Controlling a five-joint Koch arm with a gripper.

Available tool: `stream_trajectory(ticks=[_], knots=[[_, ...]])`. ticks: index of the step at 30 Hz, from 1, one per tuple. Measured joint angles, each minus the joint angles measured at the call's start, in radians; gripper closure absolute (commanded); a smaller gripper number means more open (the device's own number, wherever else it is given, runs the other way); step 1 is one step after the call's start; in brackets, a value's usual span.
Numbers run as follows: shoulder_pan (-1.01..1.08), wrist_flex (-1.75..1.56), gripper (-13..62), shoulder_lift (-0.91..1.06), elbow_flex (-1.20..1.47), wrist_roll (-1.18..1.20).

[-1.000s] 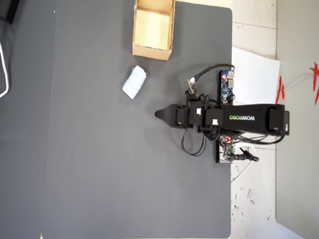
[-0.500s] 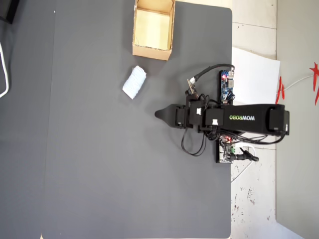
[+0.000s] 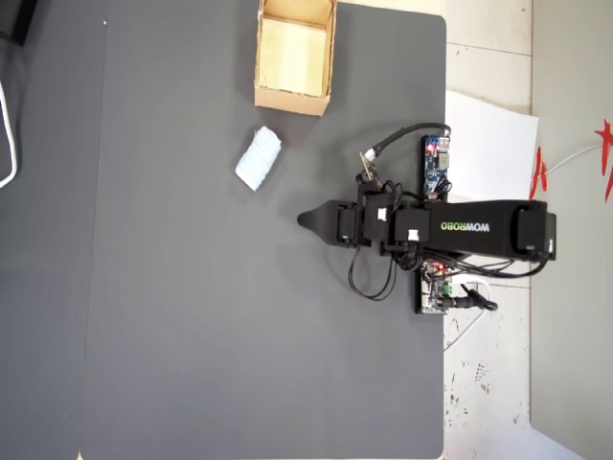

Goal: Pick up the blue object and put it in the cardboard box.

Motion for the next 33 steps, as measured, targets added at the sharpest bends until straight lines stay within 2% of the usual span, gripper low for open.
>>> stream_trajectory(ticks=[33], knots=[[-0.006,0.000,15.4,0.000,0.000,0.000]])
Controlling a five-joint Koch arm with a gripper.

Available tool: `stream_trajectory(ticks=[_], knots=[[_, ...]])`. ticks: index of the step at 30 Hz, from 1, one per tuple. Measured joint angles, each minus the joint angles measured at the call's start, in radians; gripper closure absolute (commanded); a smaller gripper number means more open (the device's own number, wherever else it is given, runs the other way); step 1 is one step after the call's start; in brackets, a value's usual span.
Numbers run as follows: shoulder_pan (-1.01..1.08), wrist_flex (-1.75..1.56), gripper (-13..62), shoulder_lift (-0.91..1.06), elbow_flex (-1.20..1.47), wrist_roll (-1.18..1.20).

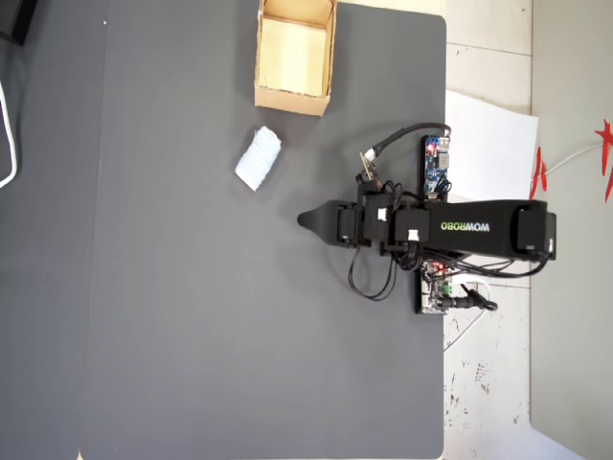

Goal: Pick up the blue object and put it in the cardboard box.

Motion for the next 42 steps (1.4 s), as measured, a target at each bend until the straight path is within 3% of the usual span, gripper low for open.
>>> stream_trajectory(ticks=[18,26,34,42], knots=[[0.005,-0.011,15.6,0.000,-0.006,-0.011],[0.015,0.012,15.6,0.000,-0.074,-0.186],[0.048,0.181,15.5,-0.038,-0.287,-0.310],[0.098,0.367,15.6,-0.247,-0.569,-0.334]])
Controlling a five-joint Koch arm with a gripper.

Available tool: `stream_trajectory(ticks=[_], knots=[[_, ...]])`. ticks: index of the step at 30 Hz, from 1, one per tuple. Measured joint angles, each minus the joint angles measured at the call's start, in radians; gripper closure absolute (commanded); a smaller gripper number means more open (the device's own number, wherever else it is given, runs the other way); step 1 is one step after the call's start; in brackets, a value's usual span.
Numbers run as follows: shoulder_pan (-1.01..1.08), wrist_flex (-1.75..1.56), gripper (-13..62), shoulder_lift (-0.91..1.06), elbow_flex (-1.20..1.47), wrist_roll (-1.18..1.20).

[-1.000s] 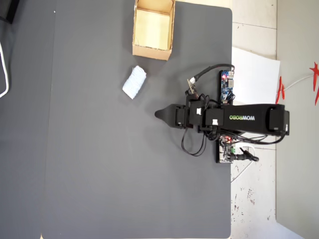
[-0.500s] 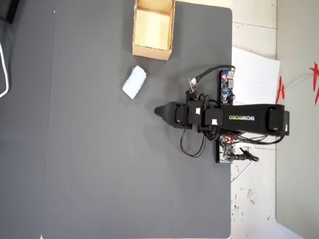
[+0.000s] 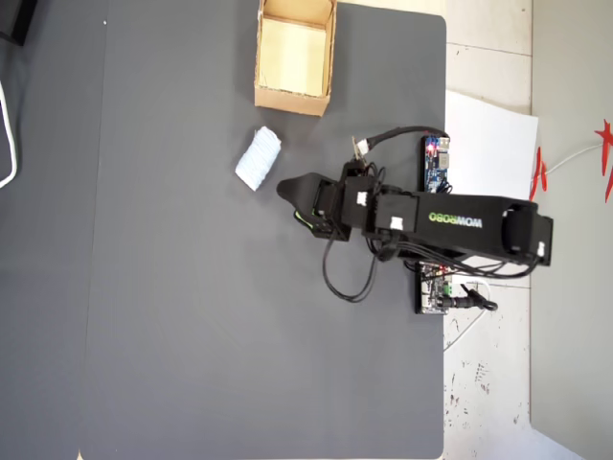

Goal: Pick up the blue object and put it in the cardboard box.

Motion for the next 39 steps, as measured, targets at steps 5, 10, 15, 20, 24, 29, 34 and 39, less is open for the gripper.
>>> stream_trajectory(ticks=[5,10,15,20,24,29,34,39], knots=[[0.035,0.147,15.7,-0.138,-0.187,-0.002],[0.074,0.209,15.8,-0.273,-0.308,-0.002],[0.117,0.255,16.3,-0.416,-0.436,0.006],[0.153,0.275,16.3,-0.548,-0.535,0.023],[0.184,0.273,16.3,-0.624,-0.538,0.054],[0.215,0.273,20.3,-0.687,-0.577,0.060],[0.232,0.264,32.6,-0.709,-0.589,0.064],[0.238,0.192,38.1,-0.703,-0.543,0.071]])
